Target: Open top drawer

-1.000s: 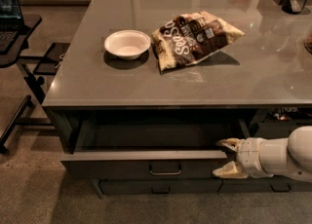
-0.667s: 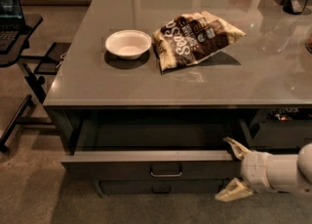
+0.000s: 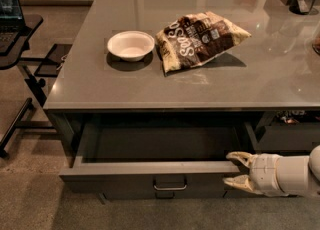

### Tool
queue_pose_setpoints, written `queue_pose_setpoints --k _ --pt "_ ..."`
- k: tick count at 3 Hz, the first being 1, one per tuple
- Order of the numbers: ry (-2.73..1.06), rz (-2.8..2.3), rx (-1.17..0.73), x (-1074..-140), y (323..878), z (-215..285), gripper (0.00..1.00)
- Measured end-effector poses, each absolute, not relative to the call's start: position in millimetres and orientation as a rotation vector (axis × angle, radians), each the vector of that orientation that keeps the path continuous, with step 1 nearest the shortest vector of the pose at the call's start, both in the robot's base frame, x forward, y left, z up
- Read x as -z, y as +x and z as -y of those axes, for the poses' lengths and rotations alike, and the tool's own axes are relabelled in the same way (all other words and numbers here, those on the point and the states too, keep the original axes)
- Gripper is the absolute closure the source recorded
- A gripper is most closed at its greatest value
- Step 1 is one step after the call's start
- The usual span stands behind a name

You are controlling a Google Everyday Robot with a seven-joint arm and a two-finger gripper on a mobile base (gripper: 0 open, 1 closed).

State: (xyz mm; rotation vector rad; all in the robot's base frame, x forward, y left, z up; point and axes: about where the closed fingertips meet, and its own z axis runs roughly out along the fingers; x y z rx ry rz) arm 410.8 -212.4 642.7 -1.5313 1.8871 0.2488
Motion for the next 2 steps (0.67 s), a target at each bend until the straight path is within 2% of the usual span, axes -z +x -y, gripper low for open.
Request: queue_pose_setpoints --k 1,2 --pt "-1.531 -1.887 -0.249 -648.6 410.7 212.4 0.86" --pt "-1.546 -1.869 -0.266 -655.5 397.8 205.8 1.0"
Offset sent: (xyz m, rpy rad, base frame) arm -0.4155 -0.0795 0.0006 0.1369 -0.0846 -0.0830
